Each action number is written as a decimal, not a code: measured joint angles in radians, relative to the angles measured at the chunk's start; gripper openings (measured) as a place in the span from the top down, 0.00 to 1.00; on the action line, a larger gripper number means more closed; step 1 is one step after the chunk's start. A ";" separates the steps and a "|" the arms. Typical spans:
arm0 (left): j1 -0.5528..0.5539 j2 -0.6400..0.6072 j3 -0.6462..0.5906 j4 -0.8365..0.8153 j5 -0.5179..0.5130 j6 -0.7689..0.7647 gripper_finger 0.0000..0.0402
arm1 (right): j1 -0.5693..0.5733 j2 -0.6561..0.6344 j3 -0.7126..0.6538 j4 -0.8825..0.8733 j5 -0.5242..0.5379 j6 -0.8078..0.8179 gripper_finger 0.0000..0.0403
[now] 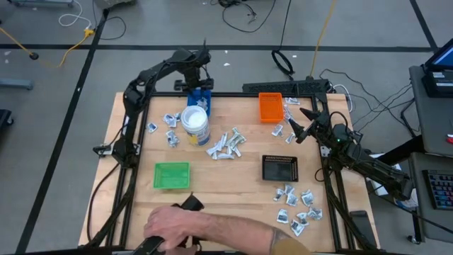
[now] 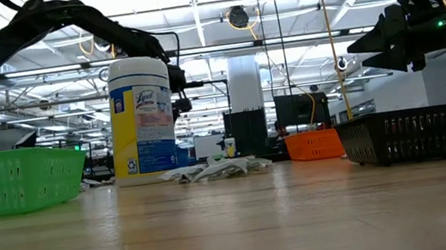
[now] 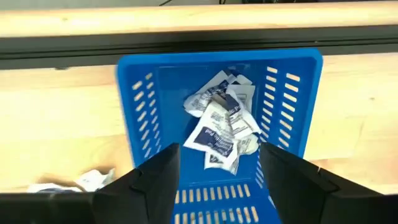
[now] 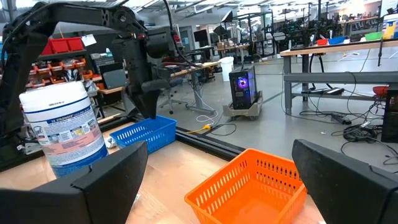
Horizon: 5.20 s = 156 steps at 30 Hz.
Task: Pick & Place First Aid Supplies
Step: Put the blue alcohol pad into the blue bin
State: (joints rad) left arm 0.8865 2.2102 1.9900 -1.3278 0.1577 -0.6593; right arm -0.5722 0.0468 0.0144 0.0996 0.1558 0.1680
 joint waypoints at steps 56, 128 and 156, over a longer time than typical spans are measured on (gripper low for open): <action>0.120 -0.806 -1.158 0.256 -0.106 0.193 0.43 | 0.000 0.000 0.000 0.000 0.000 0.000 0.02; 0.235 -0.665 -0.896 0.110 -0.094 -0.002 0.99 | 0.000 0.000 0.000 0.000 0.000 0.000 0.02; 0.014 -0.072 -0.028 -0.065 -0.015 -0.032 1.00 | 0.000 0.000 0.000 0.000 0.000 0.000 0.02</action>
State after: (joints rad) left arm 0.9007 2.1377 1.9615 -1.3929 0.1425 -0.6917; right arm -0.5720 0.0467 0.0145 0.0998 0.1558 0.1680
